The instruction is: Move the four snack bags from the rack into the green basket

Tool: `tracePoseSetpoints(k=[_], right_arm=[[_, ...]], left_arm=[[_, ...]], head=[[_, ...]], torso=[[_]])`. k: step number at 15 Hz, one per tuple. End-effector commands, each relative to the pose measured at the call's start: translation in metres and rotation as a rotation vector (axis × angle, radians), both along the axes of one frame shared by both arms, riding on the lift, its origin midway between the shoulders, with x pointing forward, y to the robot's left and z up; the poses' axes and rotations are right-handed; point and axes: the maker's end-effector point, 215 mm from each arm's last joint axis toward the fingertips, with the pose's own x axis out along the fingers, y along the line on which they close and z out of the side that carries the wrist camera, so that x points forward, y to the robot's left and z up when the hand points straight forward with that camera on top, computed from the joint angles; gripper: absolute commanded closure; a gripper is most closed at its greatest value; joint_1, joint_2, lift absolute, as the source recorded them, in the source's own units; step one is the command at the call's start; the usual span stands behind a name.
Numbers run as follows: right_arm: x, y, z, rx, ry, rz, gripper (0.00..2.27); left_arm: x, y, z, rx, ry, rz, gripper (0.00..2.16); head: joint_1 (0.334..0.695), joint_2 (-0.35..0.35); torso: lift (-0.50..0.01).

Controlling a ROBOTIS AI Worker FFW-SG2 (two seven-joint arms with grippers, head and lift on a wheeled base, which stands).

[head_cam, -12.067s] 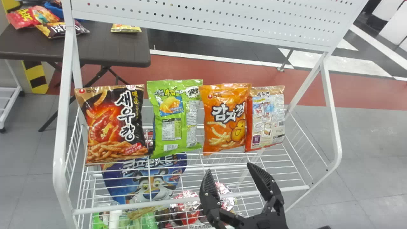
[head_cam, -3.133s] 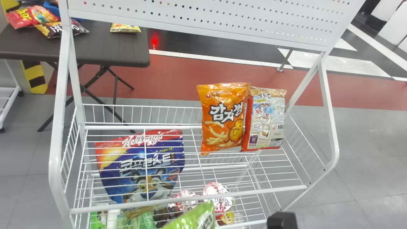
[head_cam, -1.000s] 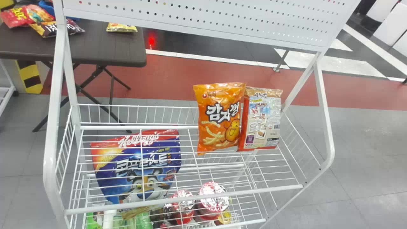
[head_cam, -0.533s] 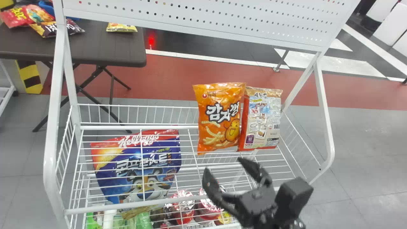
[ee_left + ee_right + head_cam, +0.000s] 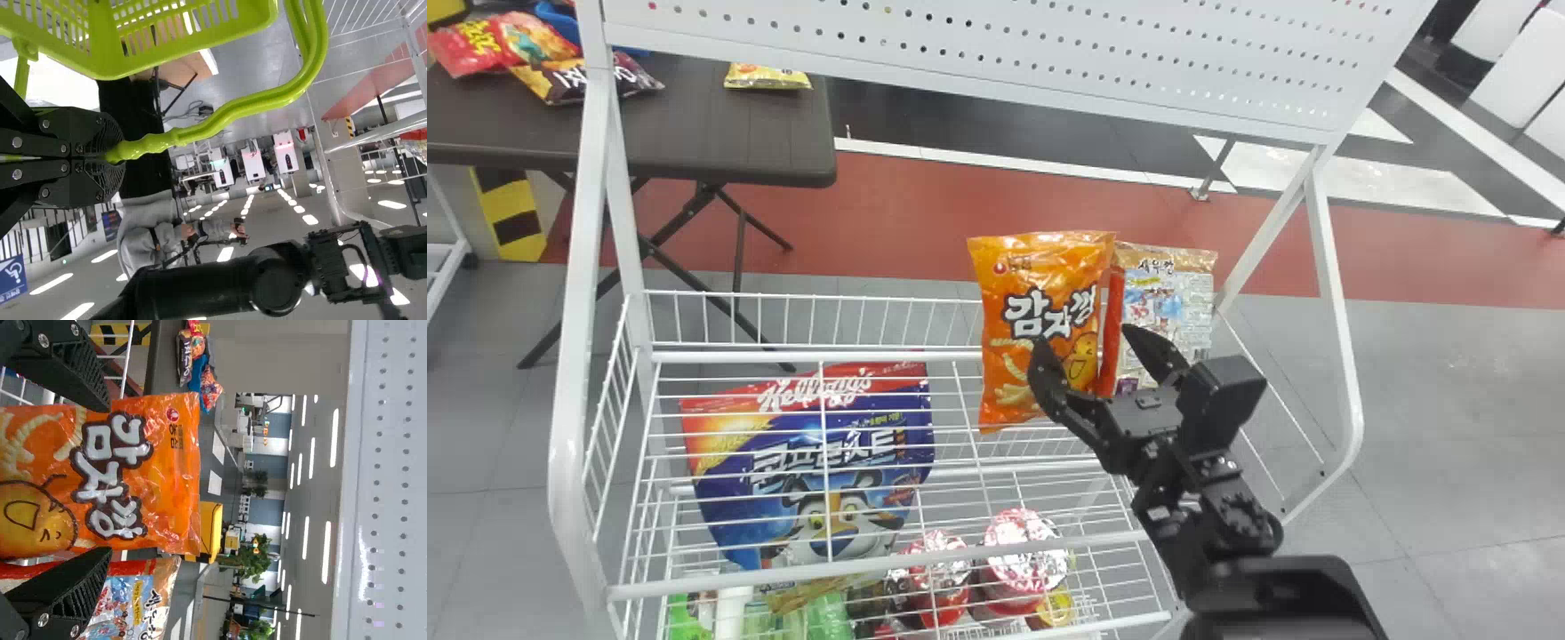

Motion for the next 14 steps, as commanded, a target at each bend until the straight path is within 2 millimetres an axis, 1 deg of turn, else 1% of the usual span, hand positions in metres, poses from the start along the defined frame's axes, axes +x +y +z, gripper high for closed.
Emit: tracePoseSetpoints(k=[1,2,4,5,6,7,8,9,10,12,14], right_arm=[[0.022,-0.008,-0.017,0.011,0.036,-0.003,0.09],[0.029,-0.009,-0.025,0.02,0.051,-0.002,0.09],[0.043,-0.003,-0.036,0.037,0.073,0.036,0.12],[0.048,0.001,-0.039,0.044,0.083,0.064,0.23],[0.05,0.008,-0.047,0.057,0.116,0.09,0.59],[0.051,0.014,-0.049,0.058,0.131,0.109,1.3],[0.05,0.017,-0.057,0.063,0.158,0.112,1.82],[0.05,0.019,-0.058,0.062,0.166,0.122,1.96],[0.05,0.022,-0.059,0.059,0.173,0.139,2.04],[0.048,0.026,-0.057,0.057,0.169,0.153,2.05],[0.04,0.033,-0.052,0.056,0.157,0.173,2.08]], left_arm=[[0.001,0.0,-0.001,0.005,0.006,-0.002,1.78],[0.002,0.0,-0.001,0.007,0.005,-0.001,1.78],[0.002,0.0,-0.002,0.007,0.006,-0.001,1.78],[0.002,0.0,-0.002,0.008,0.006,-0.001,1.79],[0.003,0.0,-0.002,0.008,0.006,-0.001,1.78],[0.004,0.0,-0.002,0.008,0.004,-0.001,1.78],[0.005,0.0,-0.002,0.008,0.004,-0.001,1.78],[0.005,0.0,-0.002,0.01,0.007,-0.001,1.78],[0.005,0.0,-0.002,0.009,0.008,-0.003,1.78],[0.007,0.0,-0.002,0.01,0.004,-0.003,1.79],[0.007,0.0,-0.002,0.01,0.004,-0.003,1.78]], head=[[0.695,-0.35],[0.695,-0.35],[0.695,-0.35],[0.695,-0.35],[0.695,-0.35],[0.695,-0.35],[0.695,-0.35],[0.695,-0.35],[0.695,-0.35],[0.695,-0.35],[0.695,-0.35]], torso=[[0.0],[0.0],[0.0],[0.0],[0.0],[0.0],[0.0],[0.0],[0.0],[0.0],[0.0]])
